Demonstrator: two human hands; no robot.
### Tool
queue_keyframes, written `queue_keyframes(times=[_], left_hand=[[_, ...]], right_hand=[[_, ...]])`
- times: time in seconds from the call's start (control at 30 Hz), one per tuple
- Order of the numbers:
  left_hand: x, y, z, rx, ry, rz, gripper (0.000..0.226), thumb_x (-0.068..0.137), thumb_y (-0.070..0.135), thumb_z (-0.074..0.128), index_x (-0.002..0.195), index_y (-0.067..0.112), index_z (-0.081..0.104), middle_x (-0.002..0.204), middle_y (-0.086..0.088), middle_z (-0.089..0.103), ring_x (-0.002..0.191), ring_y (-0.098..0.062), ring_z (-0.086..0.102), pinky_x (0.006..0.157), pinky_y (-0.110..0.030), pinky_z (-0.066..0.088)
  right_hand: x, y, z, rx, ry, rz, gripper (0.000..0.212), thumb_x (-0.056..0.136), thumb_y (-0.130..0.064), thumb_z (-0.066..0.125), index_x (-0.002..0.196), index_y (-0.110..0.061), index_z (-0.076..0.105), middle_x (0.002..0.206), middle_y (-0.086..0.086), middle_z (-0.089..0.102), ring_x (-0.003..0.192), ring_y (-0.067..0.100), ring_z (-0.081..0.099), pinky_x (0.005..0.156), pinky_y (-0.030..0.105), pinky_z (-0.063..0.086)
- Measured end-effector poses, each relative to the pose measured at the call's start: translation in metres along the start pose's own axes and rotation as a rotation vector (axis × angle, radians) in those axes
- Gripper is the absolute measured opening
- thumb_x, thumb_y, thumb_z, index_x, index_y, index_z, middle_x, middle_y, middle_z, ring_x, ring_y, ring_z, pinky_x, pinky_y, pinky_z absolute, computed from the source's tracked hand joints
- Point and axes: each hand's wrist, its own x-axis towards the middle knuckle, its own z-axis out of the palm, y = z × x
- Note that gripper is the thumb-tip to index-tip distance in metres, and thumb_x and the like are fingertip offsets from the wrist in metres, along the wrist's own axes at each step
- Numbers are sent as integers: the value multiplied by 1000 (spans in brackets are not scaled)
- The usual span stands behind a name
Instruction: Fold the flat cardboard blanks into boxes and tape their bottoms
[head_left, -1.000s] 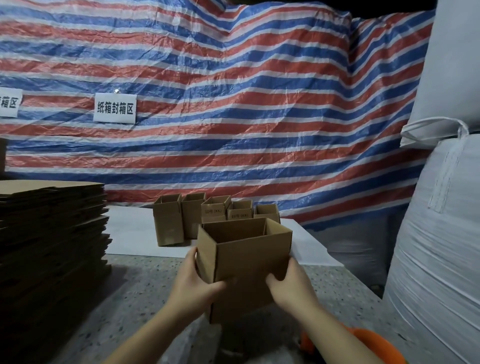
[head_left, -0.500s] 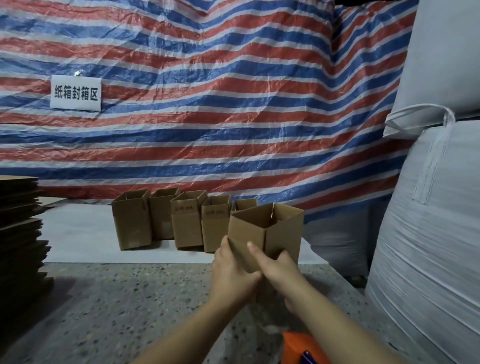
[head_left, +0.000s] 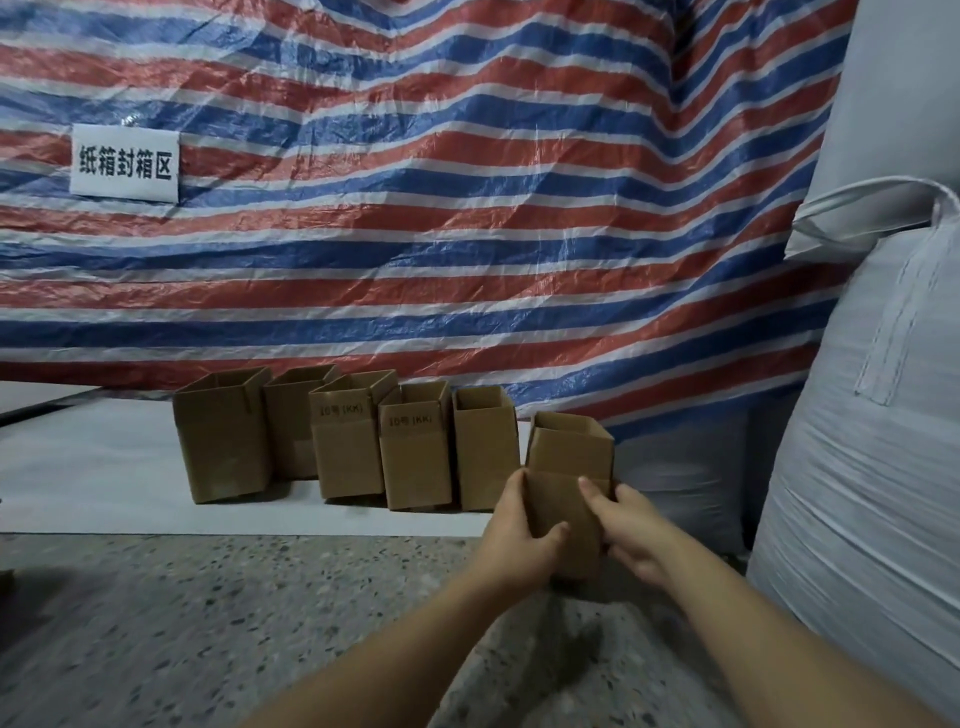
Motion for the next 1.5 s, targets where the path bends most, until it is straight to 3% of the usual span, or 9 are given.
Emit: queue_keyframes(times=[0.1, 0.27, 0.43, 0.77, 1.03, 1.2, 1.3, 1.43, 1.5], left_hand=[[19, -6, 4, 24, -36, -6, 78, 90, 33, 66, 150, 35, 17, 111, 30, 41, 95, 13, 45, 70, -4, 42], [51, -9, 17, -60, -63, 6, 65, 88, 28, 65, 139, 42, 28, 115, 25, 50, 103, 4, 54, 76, -11, 50], [76, -12, 29, -109, -43, 22, 61, 78, 32, 62, 132, 43, 37, 121, 12, 59, 109, -7, 61, 92, -33, 57], [105, -33, 18, -46, -126, -20, 63, 84, 17, 62, 141, 25, 35, 123, 4, 61, 110, -6, 61, 91, -21, 53], [112, -18, 18, -29, -147, -19, 61, 87, 11, 65, 139, 20, 34, 113, 6, 60, 98, 2, 61, 72, -9, 51], [98, -4, 15, 66, -135, -66, 61, 87, 20, 66, 142, 17, 40, 122, -1, 60, 112, -16, 60, 98, -34, 51], [77, 8, 4, 141, -140, -109, 57, 87, 25, 60, 140, 19, 41, 113, 4, 55, 102, -12, 56, 87, -26, 48], [35, 29, -15, 250, -127, -135, 53, 89, 30, 57, 139, 20, 44, 128, -2, 53, 106, -15, 57, 92, -32, 53], [8, 45, -27, 296, -111, -104, 48, 92, 30, 54, 139, 19, 45, 127, 1, 53, 92, -6, 55, 73, -15, 48]], right_hand=[[21, 1, -6, -16, -2, -13, 19, 101, -39, 55, 110, -22, 57, 110, 10, 70, 99, 29, 68, 74, 42, 58], [57, -3, -17, -112, 62, -78, 30, 102, -44, 52, 118, -19, 55, 114, 11, 66, 105, 32, 65, 95, 54, 54], [87, 1, -29, -117, 84, -120, 25, 100, -48, 53, 109, -24, 57, 112, 7, 68, 104, 28, 66, 95, 52, 54], [134, 3, -8, -306, 46, -100, 30, 105, -40, 47, 124, -17, 50, 120, 6, 62, 99, 19, 59, 87, 39, 48], [138, 1, -3, -470, 193, 40, 46, 105, -38, 45, 136, -6, 50, 127, 19, 60, 110, 34, 61, 98, 49, 53], [117, -3, -2, -479, 111, 77, 44, 106, -39, 42, 140, -12, 49, 124, 13, 60, 106, 31, 61, 89, 44, 56], [96, -6, -4, -461, 79, 84, 49, 106, -41, 42, 148, -17, 40, 120, 9, 54, 101, 26, 58, 85, 41, 53], [60, -12, -2, -437, 85, 58, 52, 105, -40, 43, 151, -17, 36, 102, 2, 52, 89, 22, 56, 82, 40, 51], [34, -18, 4, -421, 76, 22, 43, 105, -38, 43, 142, -18, 46, 96, 0, 54, 91, 22, 58, 85, 42, 53]])
